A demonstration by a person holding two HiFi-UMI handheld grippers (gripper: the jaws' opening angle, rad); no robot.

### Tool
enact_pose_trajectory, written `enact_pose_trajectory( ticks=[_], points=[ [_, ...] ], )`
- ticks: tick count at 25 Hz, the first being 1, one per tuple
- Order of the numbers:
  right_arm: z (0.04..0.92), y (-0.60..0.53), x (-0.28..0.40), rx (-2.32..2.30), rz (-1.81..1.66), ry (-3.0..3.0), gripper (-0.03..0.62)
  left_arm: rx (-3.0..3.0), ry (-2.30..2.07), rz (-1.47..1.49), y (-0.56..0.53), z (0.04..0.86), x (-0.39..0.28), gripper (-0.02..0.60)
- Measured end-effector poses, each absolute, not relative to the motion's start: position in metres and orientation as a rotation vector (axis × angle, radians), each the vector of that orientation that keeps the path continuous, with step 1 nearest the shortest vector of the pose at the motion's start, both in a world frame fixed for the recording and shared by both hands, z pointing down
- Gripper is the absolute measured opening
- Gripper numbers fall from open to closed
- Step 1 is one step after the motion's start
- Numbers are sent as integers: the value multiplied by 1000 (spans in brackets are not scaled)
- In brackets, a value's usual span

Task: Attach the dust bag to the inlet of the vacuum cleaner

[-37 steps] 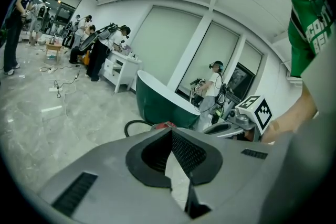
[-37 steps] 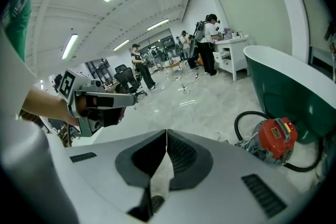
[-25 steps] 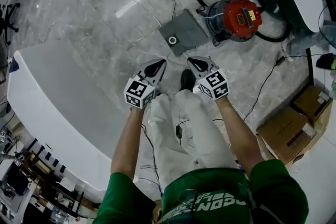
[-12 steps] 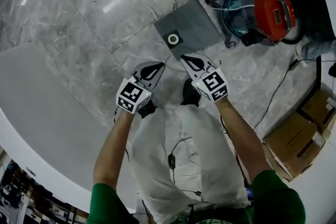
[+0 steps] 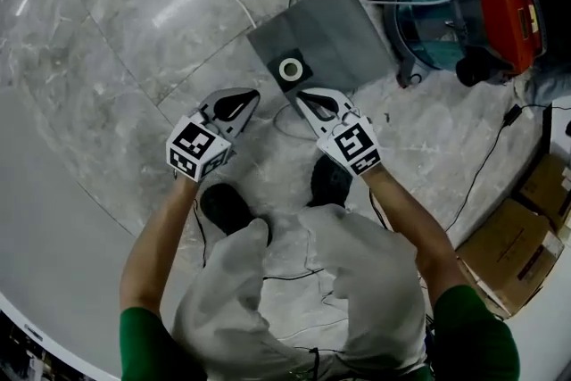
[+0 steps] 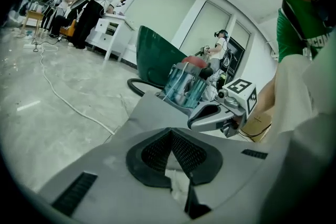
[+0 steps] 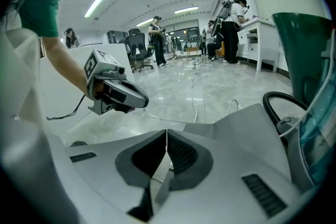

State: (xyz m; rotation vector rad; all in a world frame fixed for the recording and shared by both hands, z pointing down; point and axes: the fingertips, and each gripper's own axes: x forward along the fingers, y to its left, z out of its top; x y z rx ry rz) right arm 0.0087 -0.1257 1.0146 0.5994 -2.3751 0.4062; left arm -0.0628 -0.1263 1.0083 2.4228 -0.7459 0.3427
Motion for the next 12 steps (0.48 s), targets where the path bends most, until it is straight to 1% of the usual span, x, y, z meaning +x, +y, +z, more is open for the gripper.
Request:
enact_pose_trajectory(
  ticks=[5,12],
  points=[
    [1068,-125,6,639,321,-2377,11,2454,-721,423,-144,1069,-67,5],
    [1120,-120,10,643,183,-2381,12,2473,-572,398,-144,1119,-39,5]
  ],
)
